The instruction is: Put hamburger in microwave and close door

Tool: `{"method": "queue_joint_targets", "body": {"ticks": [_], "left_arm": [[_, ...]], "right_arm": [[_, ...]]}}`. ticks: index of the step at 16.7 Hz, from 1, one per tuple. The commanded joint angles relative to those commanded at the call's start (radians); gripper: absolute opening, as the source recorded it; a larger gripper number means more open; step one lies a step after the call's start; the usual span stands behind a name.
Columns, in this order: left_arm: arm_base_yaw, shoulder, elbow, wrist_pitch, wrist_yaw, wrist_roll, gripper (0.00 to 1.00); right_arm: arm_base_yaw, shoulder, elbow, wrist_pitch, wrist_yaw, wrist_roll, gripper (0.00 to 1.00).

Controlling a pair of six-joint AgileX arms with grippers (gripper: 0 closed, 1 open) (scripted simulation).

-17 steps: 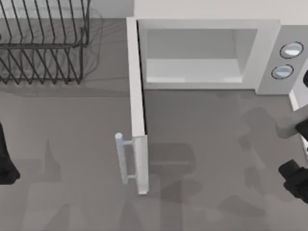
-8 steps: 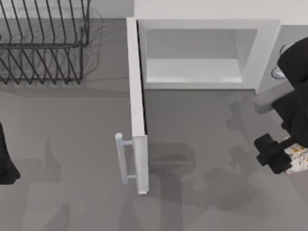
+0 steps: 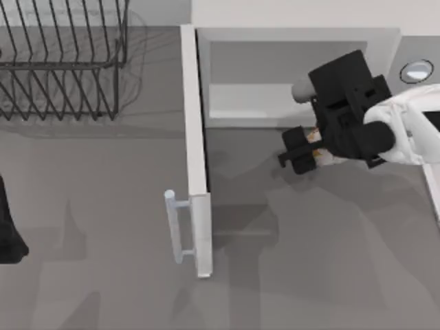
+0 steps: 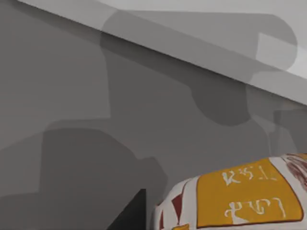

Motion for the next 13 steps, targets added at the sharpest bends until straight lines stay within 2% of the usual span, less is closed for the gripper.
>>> {"method": "queue_joint_targets", "body": {"ticks": [4,7,10,13], "left_arm": [[0.000,0.000,0.000,0.000,0.000,0.000,1.00],[0.000,0.000,0.000,0.000,0.000,0.000,1.00],[0.000,0.000,0.000,0.000,0.000,0.000,1.00],[0.000,0.000,0.000,0.000,0.000,0.000,1.00]], "right_arm": [[0.039,0.172,0.035,0.400,0.119,0.074,0.00],[0.061,0.267,0.057,0.618,0.193,0.125,0.00],[0.074,0.321,0.078,0.743,0.242,0.162,0.00],[0.077,0.333,0.085,0.773,0.255,0.173,0.00]]}}
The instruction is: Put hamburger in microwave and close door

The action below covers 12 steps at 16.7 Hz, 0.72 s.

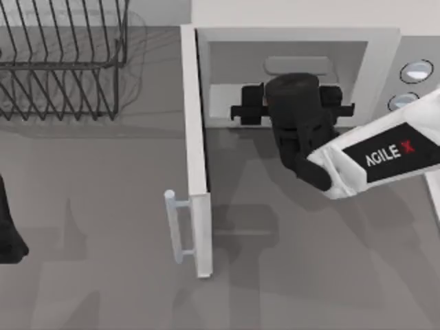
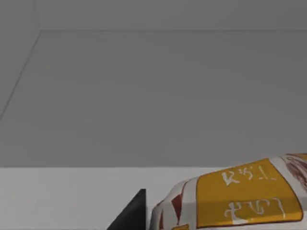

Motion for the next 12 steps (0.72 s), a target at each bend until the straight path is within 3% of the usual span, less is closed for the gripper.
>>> {"method": "queue_joint_targets", "body": {"ticks": [6,12], "left_arm": [[0.000,0.000,0.000,0.000,0.000,0.000,1.00],[0.000,0.000,0.000,0.000,0.000,0.000,1.00]], "right_arm": [[-0.011,0.007,0.024,-0.012,-0.007,-0.002,0.00],[-0.053,0.113,0.258,-0.092,-0.042,-0.021,0.00]]}}
